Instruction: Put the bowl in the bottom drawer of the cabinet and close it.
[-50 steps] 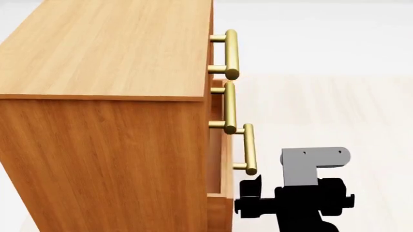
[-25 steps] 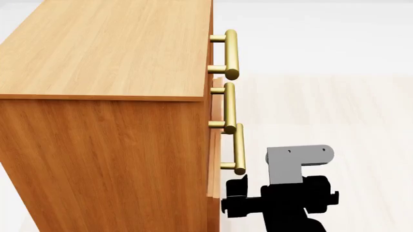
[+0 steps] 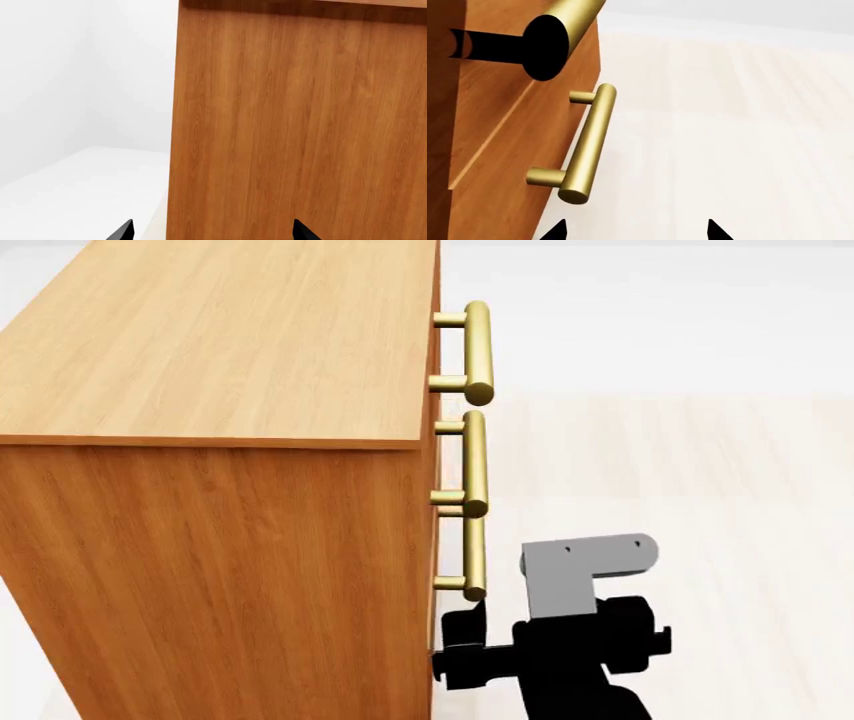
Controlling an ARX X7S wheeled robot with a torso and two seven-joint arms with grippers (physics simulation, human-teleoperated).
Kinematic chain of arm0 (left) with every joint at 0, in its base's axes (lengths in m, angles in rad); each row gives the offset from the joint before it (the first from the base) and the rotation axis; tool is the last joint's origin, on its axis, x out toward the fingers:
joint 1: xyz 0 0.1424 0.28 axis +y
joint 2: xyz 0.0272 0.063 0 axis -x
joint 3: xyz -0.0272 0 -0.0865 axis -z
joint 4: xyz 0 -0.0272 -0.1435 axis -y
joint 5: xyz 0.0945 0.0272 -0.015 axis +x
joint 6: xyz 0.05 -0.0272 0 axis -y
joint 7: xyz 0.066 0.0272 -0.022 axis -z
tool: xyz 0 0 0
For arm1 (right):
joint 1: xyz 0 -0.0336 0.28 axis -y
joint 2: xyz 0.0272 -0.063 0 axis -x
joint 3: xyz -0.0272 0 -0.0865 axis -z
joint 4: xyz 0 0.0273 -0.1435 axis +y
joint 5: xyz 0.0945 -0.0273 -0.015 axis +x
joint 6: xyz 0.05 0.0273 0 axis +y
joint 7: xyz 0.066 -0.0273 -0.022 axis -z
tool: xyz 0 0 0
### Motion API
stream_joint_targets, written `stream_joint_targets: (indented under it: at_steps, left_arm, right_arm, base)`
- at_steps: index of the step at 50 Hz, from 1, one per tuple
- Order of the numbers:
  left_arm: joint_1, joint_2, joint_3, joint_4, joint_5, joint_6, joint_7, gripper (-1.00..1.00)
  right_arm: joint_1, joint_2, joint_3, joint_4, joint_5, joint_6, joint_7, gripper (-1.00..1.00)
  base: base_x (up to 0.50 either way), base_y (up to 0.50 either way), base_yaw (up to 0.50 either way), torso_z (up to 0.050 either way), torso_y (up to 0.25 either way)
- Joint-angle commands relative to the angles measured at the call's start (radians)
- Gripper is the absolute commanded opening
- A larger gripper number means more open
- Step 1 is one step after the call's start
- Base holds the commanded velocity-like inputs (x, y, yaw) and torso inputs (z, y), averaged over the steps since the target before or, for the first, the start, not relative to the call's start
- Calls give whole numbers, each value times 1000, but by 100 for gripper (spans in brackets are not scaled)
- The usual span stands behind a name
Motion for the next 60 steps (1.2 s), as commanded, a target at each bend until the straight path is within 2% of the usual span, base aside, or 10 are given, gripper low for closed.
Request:
stream_joint_targets:
  at_steps: [1,12,23,32,47,56,60]
  left_arm:
    - [0,0,1,2,1,-3,-3,100]
    - [2,-2,0,1,0,1,-4,100]
    - [1,-2,1,0,-1,2,-5,100]
    - [-3,-1,1,-4,-1,1,-7,100]
    - [-2,0,1,-10,-1,5,-9,100]
    - [-2,-2,0,-3,-3,-1,-13,100]
    - [-1,-3,-1,-1,-3,-2,-16,100]
  right_arm:
    - [10,-14,-42,25,26,-18,-5,100]
    - [-10,1,-79,-4,51,-19,-35,100]
    - [-19,83,-24,-133,185,138,-169,100]
    - [-32,133,-33,-212,239,178,-248,100]
    - [-56,345,-180,-389,292,159,-518,100]
    - [-45,379,-175,-404,353,226,-582,100]
    - [-42,368,-117,-425,338,219,-513,100]
  base:
    - [0,0,0,0,0]
    - [0,0,0,0,0]
    - [0,0,0,-1,0]
    - [0,0,0,0,0]
    - [0,0,0,0,0]
    - [0,0,0,0,0]
    - [0,0,0,0,0]
